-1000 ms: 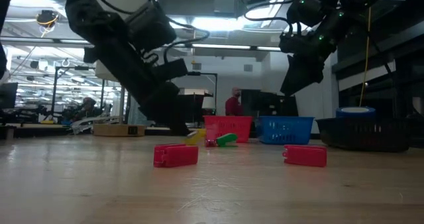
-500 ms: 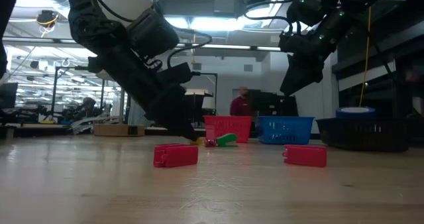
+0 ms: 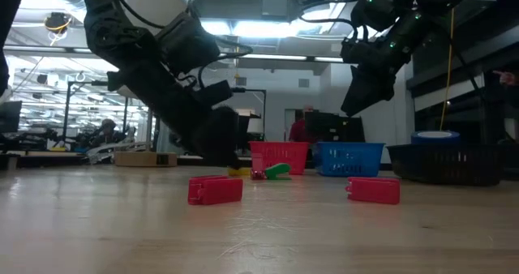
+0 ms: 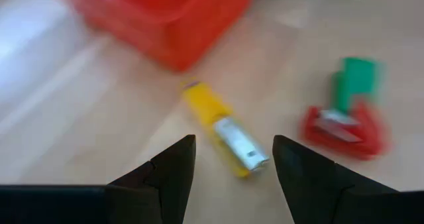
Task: Pick and place Stapler, Stapler remover, tape
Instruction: Put the yellow mini-stapler into the red bin
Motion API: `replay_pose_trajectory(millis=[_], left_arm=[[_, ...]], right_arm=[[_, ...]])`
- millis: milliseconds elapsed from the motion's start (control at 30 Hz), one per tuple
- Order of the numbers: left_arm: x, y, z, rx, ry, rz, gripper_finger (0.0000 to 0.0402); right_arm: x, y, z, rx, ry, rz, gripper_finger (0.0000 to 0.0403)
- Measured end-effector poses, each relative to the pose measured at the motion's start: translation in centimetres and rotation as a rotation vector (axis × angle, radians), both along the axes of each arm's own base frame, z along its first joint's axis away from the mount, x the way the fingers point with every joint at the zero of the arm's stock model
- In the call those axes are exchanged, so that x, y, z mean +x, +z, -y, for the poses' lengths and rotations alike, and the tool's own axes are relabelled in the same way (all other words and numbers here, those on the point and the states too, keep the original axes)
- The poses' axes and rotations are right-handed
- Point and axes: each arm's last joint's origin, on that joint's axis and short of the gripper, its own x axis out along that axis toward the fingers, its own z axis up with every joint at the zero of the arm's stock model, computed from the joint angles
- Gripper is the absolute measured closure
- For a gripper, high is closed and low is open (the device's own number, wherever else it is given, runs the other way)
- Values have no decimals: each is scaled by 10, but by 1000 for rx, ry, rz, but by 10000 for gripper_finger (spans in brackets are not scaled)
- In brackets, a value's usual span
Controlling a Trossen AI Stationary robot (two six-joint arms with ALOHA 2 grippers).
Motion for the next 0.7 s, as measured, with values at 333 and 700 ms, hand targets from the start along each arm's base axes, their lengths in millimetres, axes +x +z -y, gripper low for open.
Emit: replay_pose_trajectory(millis=[333,700], left_arm=[[-2,-1,-1,61,-35,-54,238],[-3,-2,-18,2,-34,-59,330]], right_arm=[[0,0,0,-2,1,3,205],[1,1,0,-8,2,18,205]])
